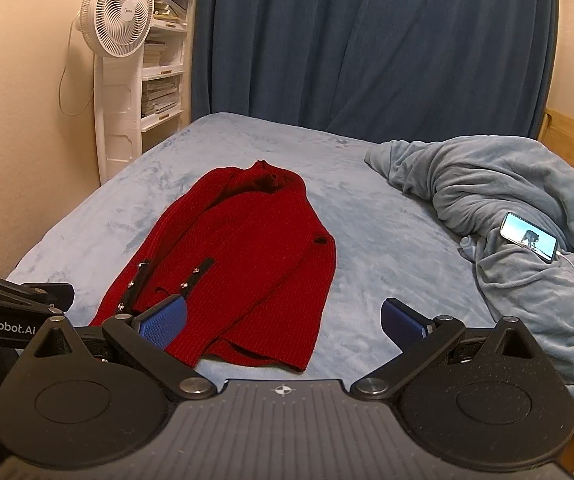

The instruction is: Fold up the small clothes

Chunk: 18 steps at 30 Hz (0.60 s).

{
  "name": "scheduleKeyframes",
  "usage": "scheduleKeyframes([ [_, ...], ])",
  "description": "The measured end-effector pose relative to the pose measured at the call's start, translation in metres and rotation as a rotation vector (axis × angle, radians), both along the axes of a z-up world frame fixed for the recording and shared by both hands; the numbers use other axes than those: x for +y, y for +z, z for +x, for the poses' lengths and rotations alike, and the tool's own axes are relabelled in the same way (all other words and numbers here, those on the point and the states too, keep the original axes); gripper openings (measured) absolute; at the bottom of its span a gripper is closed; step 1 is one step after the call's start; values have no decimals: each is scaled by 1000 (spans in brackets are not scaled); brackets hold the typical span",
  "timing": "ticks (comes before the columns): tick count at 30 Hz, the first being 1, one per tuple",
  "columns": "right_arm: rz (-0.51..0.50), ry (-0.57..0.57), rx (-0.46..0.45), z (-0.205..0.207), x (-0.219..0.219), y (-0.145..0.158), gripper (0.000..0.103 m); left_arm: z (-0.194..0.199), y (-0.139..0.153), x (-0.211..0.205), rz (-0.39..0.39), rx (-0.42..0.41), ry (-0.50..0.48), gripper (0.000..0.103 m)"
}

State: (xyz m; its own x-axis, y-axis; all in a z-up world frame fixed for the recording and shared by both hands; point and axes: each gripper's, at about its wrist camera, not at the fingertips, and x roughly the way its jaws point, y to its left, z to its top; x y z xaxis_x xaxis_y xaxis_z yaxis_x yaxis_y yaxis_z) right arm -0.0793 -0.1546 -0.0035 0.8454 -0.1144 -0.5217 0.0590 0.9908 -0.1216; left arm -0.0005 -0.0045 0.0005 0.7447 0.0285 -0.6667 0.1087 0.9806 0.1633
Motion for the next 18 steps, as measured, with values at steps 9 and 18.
scheduleKeyframes([
  [9, 2, -3, -1, -2, -1, 0, 102, -1, 1, -1, 8, -2, -2, 103],
  [18, -9, -1, 9, 3, 1, 0, 102, -2, 1, -1, 8, -3, -4, 103],
])
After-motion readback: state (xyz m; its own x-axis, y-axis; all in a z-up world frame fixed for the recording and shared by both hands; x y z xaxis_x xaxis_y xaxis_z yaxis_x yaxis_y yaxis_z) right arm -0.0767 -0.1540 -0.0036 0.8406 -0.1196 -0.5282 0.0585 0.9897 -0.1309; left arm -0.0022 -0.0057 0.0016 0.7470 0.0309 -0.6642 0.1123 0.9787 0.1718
